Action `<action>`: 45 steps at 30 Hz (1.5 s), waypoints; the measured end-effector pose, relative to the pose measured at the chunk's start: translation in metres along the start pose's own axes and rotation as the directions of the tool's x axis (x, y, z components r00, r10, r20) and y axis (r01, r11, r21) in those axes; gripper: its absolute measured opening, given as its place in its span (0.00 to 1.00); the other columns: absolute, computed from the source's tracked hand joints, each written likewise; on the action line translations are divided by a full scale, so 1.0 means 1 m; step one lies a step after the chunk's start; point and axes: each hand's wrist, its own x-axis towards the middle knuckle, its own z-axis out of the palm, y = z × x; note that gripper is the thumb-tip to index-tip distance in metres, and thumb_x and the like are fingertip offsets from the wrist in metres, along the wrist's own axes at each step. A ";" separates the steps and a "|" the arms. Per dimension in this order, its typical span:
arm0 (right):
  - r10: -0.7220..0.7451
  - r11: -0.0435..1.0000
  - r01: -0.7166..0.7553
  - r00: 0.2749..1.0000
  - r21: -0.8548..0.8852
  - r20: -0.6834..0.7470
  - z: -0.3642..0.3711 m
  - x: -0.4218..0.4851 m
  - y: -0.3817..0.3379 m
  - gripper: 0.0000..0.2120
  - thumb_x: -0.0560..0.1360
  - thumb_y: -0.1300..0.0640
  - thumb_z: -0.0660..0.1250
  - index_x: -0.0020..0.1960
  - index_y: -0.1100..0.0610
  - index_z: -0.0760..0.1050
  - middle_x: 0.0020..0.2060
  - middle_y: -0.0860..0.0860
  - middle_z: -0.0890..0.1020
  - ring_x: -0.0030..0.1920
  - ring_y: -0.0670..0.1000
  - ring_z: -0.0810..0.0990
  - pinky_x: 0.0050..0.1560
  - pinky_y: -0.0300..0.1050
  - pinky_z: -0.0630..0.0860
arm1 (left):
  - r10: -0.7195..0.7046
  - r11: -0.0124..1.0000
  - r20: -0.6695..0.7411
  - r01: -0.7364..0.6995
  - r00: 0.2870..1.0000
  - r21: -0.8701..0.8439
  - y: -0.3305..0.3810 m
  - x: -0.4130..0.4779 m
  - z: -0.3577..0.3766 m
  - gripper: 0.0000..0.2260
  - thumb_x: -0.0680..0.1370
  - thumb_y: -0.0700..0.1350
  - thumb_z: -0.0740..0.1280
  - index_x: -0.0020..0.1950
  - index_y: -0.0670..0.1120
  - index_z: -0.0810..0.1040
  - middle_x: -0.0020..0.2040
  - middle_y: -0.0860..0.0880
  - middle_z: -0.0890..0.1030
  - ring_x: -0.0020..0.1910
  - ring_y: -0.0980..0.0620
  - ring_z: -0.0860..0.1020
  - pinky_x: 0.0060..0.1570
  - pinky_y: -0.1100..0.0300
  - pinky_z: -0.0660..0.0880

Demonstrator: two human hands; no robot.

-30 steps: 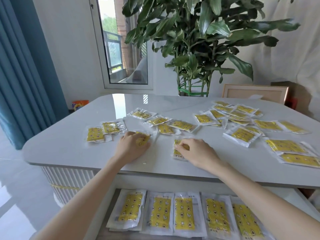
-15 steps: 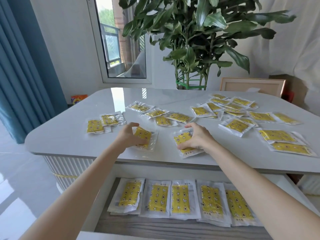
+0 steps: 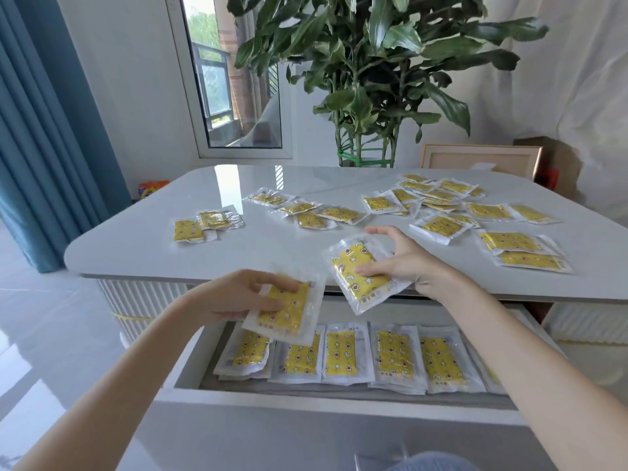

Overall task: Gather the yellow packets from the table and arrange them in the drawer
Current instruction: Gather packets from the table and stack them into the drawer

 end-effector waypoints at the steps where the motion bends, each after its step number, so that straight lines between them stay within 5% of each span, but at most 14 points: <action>1: 0.026 1.000 -0.025 0.998 -0.009 0.054 -0.002 -0.007 0.001 0.36 0.66 0.65 0.78 0.67 0.46 0.67 0.53 0.50 0.76 0.44 0.44 0.80 0.44 0.45 0.82 | -0.024 1.000 0.037 0.024 0.999 0.015 -0.005 -0.003 0.003 0.16 0.66 0.44 0.74 0.53 0.51 0.84 0.55 0.50 0.82 0.52 0.47 0.83 0.49 0.53 0.80; 7: 0.207 0.964 -0.150 0.942 -0.220 0.264 -0.002 -0.034 0.009 0.27 0.70 0.60 0.75 0.66 0.55 0.69 0.49 0.54 0.83 0.39 0.49 0.84 0.39 0.41 0.82 | -0.213 0.969 0.082 0.200 0.974 0.144 -0.037 0.009 0.021 0.12 0.74 0.36 0.69 0.55 0.48 0.82 0.59 0.44 0.81 0.50 0.49 0.83 0.47 0.60 0.81; 10: 0.283 0.924 -0.170 0.906 -0.343 0.313 0.000 -0.034 0.022 0.20 0.72 0.59 0.74 0.62 0.60 0.76 0.47 0.54 0.86 0.40 0.48 0.85 0.45 0.43 0.81 | -0.269 0.954 0.036 0.261 0.962 0.148 -0.046 0.030 0.029 0.14 0.74 0.34 0.69 0.54 0.50 0.82 0.59 0.42 0.81 0.53 0.46 0.82 0.51 0.59 0.80; 14: 0.310 0.904 -0.184 0.904 -0.386 0.295 -0.003 -0.032 0.044 0.13 0.73 0.59 0.72 0.57 0.58 0.78 0.50 0.56 0.85 0.45 0.52 0.84 0.53 0.50 0.80 | -0.316 0.921 -0.011 0.309 0.949 0.238 -0.044 0.054 0.039 0.17 0.75 0.32 0.67 0.60 0.47 0.80 0.49 0.49 0.81 0.44 0.53 0.80 0.41 0.67 0.79; 18: 0.317 0.894 -0.220 0.927 -0.390 0.203 -0.006 -0.020 0.069 0.10 0.73 0.59 0.72 0.53 0.57 0.76 0.50 0.57 0.85 0.50 0.56 0.85 0.54 0.54 0.80 | -0.342 0.849 -0.054 0.333 0.938 0.411 -0.043 0.072 0.042 0.19 0.74 0.32 0.66 0.63 0.47 0.78 0.52 0.48 0.77 0.39 0.56 0.76 0.34 0.71 0.76; 21: 0.328 0.889 -0.250 0.932 -0.385 0.152 -0.004 -0.010 0.080 0.14 0.73 0.59 0.73 0.56 0.59 0.74 0.50 0.57 0.84 0.50 0.56 0.85 0.54 0.54 0.81 | -0.331 0.778 -0.088 0.324 0.940 0.538 -0.048 0.081 0.045 0.19 0.74 0.32 0.67 0.63 0.46 0.78 0.39 0.50 0.75 0.29 0.57 0.69 0.22 0.73 0.67; 26: 0.360 0.879 -0.290 0.924 -0.378 0.129 0.004 0.004 0.087 0.20 0.73 0.59 0.73 0.62 0.61 0.70 0.52 0.58 0.83 0.49 0.55 0.84 0.49 0.50 0.81 | -0.189 0.647 -0.120 0.215 0.975 0.731 -0.062 0.089 0.047 0.18 0.70 0.39 0.74 0.58 0.46 0.79 0.56 0.50 0.77 0.47 0.54 0.72 0.35 0.68 0.69; 31: 0.371 0.876 -0.309 0.922 -0.369 0.108 0.011 0.013 0.093 0.28 0.73 0.58 0.73 0.67 0.61 0.65 0.55 0.57 0.80 0.48 0.53 0.83 0.38 0.43 0.80 | -0.090 0.459 -0.166 0.188 0.982 0.868 -0.067 0.088 0.051 0.25 0.64 0.49 0.77 0.60 0.55 0.76 0.60 0.48 0.69 0.59 0.47 0.65 0.59 0.53 0.73; 34: 0.347 0.893 -0.303 0.934 -0.333 0.080 0.012 0.019 0.101 0.33 0.71 0.57 0.74 0.71 0.62 0.63 0.59 0.57 0.78 0.53 0.54 0.82 0.45 0.45 0.81 | -0.106 0.411 -0.166 0.195 0.980 0.891 -0.064 0.086 0.062 0.28 0.66 0.48 0.76 0.64 0.55 0.73 0.62 0.45 0.61 0.61 0.44 0.65 0.58 0.53 0.75; 40: 0.337 0.907 -0.311 0.940 -0.283 0.045 0.003 0.019 0.108 0.29 0.70 0.59 0.75 0.67 0.63 0.69 0.56 0.57 0.80 0.52 0.55 0.82 0.53 0.51 0.81 | -0.151 0.407 -0.103 0.157 0.983 0.900 -0.049 0.086 0.073 0.27 0.72 0.47 0.71 0.69 0.51 0.68 0.66 0.50 0.72 0.62 0.49 0.73 0.52 0.55 0.74; 45: 0.364 0.886 -0.368 0.929 -0.282 -0.067 -0.025 0.008 0.113 0.28 0.69 0.59 0.75 0.65 0.62 0.70 0.56 0.57 0.79 0.55 0.55 0.81 0.56 0.51 0.79 | -0.012 0.497 -0.087 0.081 0.996 0.864 -0.027 0.093 0.100 0.20 0.76 0.49 0.66 0.68 0.53 0.70 0.62 0.52 0.77 0.60 0.51 0.75 0.54 0.56 0.75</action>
